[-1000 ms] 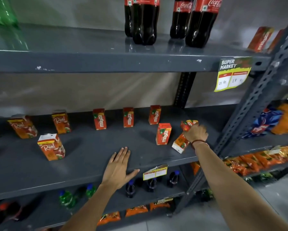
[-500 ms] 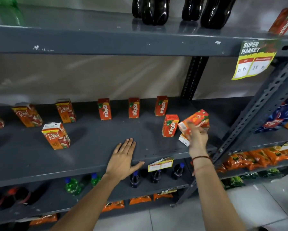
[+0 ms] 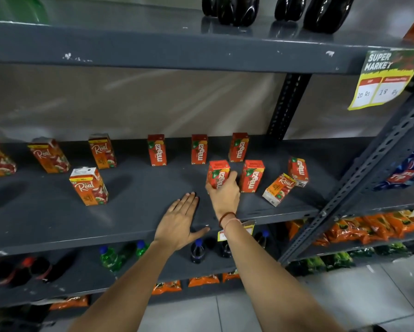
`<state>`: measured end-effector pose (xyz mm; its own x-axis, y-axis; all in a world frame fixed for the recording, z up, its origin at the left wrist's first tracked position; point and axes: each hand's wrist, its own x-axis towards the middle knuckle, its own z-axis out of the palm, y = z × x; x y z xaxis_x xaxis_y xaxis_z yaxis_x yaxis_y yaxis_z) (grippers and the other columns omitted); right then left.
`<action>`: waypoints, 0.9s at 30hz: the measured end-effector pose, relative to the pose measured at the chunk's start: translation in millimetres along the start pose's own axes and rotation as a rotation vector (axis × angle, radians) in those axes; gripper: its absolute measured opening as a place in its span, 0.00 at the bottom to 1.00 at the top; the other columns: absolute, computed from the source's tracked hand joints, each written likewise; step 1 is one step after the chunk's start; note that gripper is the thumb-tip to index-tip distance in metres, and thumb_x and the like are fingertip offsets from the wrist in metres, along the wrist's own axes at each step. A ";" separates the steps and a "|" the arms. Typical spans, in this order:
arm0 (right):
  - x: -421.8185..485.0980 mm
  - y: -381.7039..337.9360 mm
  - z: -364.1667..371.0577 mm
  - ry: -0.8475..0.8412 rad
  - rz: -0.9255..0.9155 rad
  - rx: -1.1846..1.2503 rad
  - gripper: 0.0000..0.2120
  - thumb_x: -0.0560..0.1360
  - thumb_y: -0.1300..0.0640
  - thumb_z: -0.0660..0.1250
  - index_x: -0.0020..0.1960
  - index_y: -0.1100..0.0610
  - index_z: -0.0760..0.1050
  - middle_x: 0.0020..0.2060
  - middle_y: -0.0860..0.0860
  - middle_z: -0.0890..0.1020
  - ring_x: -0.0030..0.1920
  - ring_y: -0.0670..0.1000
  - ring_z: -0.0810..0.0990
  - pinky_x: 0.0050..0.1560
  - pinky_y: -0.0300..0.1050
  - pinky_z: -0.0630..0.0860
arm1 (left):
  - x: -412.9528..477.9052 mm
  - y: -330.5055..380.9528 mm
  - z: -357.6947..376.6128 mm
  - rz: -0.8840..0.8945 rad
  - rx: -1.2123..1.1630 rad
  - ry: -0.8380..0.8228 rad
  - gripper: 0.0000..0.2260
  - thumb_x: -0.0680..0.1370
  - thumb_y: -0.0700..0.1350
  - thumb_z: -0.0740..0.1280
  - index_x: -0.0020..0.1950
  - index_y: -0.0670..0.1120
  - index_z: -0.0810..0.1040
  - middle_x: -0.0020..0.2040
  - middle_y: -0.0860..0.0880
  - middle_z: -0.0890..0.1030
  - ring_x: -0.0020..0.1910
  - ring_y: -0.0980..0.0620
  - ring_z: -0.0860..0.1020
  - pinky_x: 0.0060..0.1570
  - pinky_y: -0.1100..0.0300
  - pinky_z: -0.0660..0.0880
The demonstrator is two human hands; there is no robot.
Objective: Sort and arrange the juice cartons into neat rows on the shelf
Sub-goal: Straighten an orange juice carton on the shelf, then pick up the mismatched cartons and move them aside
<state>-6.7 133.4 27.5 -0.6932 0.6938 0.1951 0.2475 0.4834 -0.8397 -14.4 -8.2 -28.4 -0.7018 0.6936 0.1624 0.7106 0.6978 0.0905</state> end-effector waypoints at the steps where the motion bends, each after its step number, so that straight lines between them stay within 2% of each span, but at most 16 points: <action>1: -1.0 2.9 1.7 0.013 0.009 -0.009 0.23 0.66 0.55 0.75 0.51 0.60 0.65 0.48 0.60 0.81 0.48 0.61 0.82 0.47 0.51 0.78 | -0.1 0.0 0.8 -0.004 0.001 0.002 0.42 0.72 0.71 0.46 0.75 0.42 0.50 0.77 0.45 0.52 0.76 0.51 0.50 0.73 0.57 0.44; 6: -4.1 9.5 8.0 -0.006 0.019 -0.078 0.24 0.67 0.55 0.75 0.54 0.62 0.66 0.52 0.61 0.79 0.53 0.62 0.79 0.50 0.54 0.78 | -0.7 0.9 1.2 -0.014 0.002 0.004 0.42 0.72 0.71 0.46 0.76 0.43 0.49 0.77 0.46 0.52 0.76 0.51 0.49 0.72 0.58 0.42; 10: -7.5 17.3 -1.4 -0.056 -0.013 -0.036 0.29 0.67 0.54 0.75 0.61 0.62 0.67 0.57 0.60 0.78 0.59 0.58 0.76 0.57 0.51 0.75 | -2.0 2.5 -1.4 -0.013 -0.009 0.016 0.41 0.72 0.70 0.49 0.75 0.42 0.52 0.77 0.44 0.55 0.75 0.50 0.52 0.73 0.56 0.46; 12: -12.0 25.3 -19.1 0.021 -0.056 0.033 0.26 0.69 0.51 0.74 0.61 0.61 0.69 0.55 0.58 0.79 0.55 0.55 0.78 0.54 0.50 0.78 | -1.8 3.2 -1.8 -0.009 -0.007 0.027 0.41 0.73 0.70 0.50 0.75 0.41 0.54 0.76 0.44 0.57 0.75 0.49 0.54 0.73 0.54 0.48; 15: -7.1 40.8 -55.8 0.239 -0.114 0.078 0.20 0.72 0.45 0.69 0.56 0.58 0.73 0.51 0.55 0.79 0.50 0.53 0.78 0.47 0.50 0.79 | -1.5 2.8 -1.0 -0.006 0.019 0.029 0.41 0.72 0.71 0.47 0.75 0.42 0.53 0.76 0.45 0.56 0.75 0.49 0.54 0.73 0.54 0.48; 17: 14.6 49.6 -82.1 0.401 -0.118 0.057 0.18 0.73 0.45 0.67 0.54 0.58 0.73 0.50 0.55 0.78 0.51 0.54 0.77 0.46 0.45 0.74 | -1.8 2.6 0.0 -0.013 0.042 0.041 0.42 0.72 0.71 0.47 0.75 0.42 0.54 0.76 0.45 0.57 0.75 0.49 0.56 0.72 0.54 0.48; 19: 50.7 58.9 -104.9 0.481 -0.021 -0.072 0.19 0.75 0.47 0.66 0.55 0.62 0.72 0.53 0.59 0.76 0.55 0.57 0.74 0.48 0.49 0.74 | -2.0 3.3 -0.5 -0.020 0.054 0.042 0.42 0.72 0.71 0.46 0.74 0.42 0.56 0.76 0.44 0.58 0.74 0.49 0.57 0.71 0.54 0.48; 22: 101.2 73.5 -126.5 0.316 0.263 -0.391 0.28 0.74 0.48 0.66 0.62 0.69 0.67 0.64 0.66 0.69 0.66 0.64 0.66 0.61 0.60 0.72 | -1.6 3.9 -1.4 -0.021 0.052 0.031 0.42 0.71 0.71 0.46 0.75 0.42 0.54 0.76 0.45 0.57 0.75 0.49 0.56 0.72 0.55 0.47; 24: 118.3 82.2 -131.2 0.146 0.369 -0.457 0.32 0.75 0.48 0.66 0.67 0.69 0.61 0.69 0.67 0.63 0.70 0.65 0.61 0.67 0.60 0.67 | -1.8 4.1 -2.1 -0.026 0.044 0.031 0.42 0.71 0.71 0.48 0.75 0.42 0.55 0.76 0.44 0.58 0.75 0.49 0.56 0.72 0.55 0.49; 25: 124.0 85.8 -131.3 0.088 0.400 -0.456 0.33 0.75 0.48 0.65 0.68 0.69 0.59 0.70 0.67 0.63 0.71 0.64 0.61 0.67 0.59 0.65 | -2.1 4.3 -2.2 -0.027 0.043 0.028 0.42 0.71 0.70 0.48 0.75 0.42 0.55 0.76 0.44 0.58 0.75 0.49 0.56 0.73 0.55 0.49; 27: 131.6 87.8 -131.0 0.058 0.425 -0.428 0.31 0.76 0.48 0.64 0.67 0.70 0.61 0.67 0.66 0.68 0.68 0.64 0.66 0.66 0.58 0.67 | -2.8 4.5 -1.5 -0.031 0.042 0.026 0.42 0.72 0.70 0.49 0.75 0.42 0.55 0.76 0.44 0.58 0.75 0.49 0.56 0.73 0.55 0.50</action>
<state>12.5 337.1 45.8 -0.4388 0.8954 -0.0753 0.7535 0.3209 -0.5738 -9.1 -7.2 -26.9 -0.7214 0.6672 0.1856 0.6855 0.7261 0.0544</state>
